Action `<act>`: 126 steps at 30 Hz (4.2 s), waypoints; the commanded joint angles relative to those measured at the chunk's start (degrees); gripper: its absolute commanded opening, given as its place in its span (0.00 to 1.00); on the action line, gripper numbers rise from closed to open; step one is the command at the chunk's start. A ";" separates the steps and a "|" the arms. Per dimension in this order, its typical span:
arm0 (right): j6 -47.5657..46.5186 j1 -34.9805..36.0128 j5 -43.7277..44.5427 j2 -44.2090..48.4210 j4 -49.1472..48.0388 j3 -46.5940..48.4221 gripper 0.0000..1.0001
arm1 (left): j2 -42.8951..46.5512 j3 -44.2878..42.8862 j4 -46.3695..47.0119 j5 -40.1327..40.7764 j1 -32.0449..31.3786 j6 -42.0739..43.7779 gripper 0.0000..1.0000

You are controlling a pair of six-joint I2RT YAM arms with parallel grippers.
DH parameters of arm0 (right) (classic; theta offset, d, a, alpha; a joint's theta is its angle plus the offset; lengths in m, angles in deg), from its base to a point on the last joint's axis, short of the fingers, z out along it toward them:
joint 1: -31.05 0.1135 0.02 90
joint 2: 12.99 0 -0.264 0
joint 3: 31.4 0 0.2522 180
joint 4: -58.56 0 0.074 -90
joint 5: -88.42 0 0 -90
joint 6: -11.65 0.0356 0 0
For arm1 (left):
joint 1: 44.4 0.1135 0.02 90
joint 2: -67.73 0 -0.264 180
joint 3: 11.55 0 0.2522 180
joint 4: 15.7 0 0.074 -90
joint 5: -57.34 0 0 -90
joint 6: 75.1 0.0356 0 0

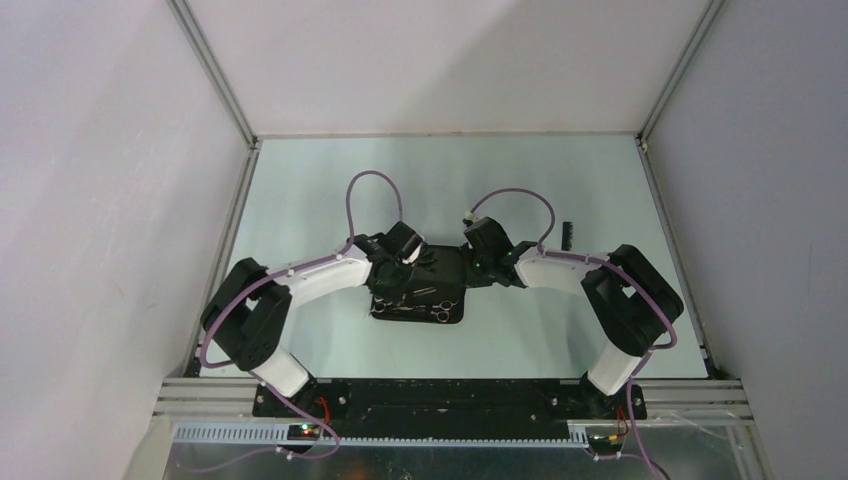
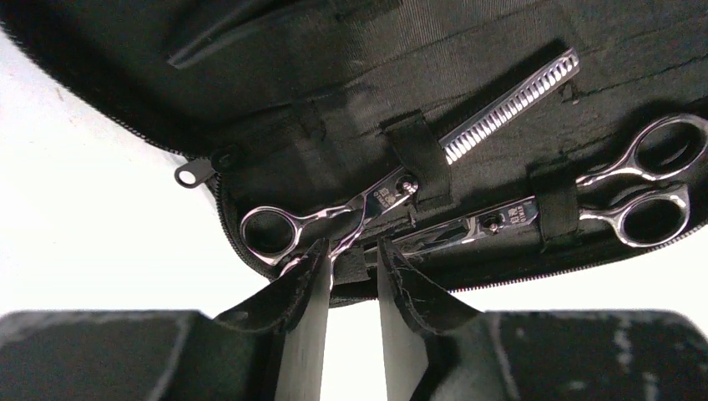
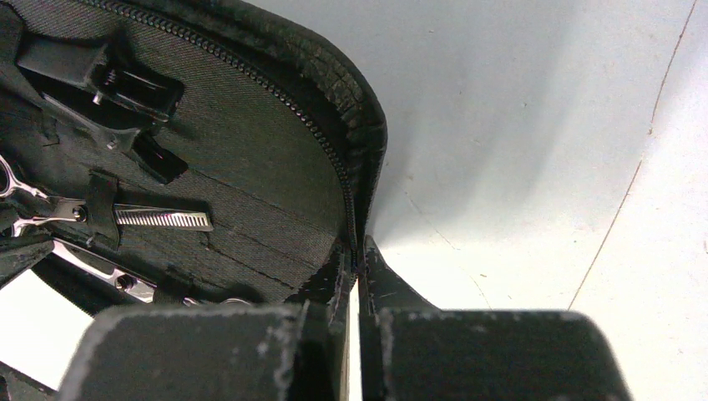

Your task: Sort the hair-cutting tools

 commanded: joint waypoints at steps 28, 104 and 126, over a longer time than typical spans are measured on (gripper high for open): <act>-9.94 1.37 -9.10 -0.17 -10.00 -0.78 0.00 | -7.27 -6.24 -2.60 -3.02 -5.96 25.30 0.00; -5.68 -2.49 -16.32 -0.68 -22.20 -6.35 0.04 | 0.99 -1.93 20.52 -1.57 -11.71 20.36 0.15; -4.46 -13.94 6.02 20.88 6.99 -3.48 0.96 | 45.78 13.08 5.56 15.87 5.87 -5.05 1.00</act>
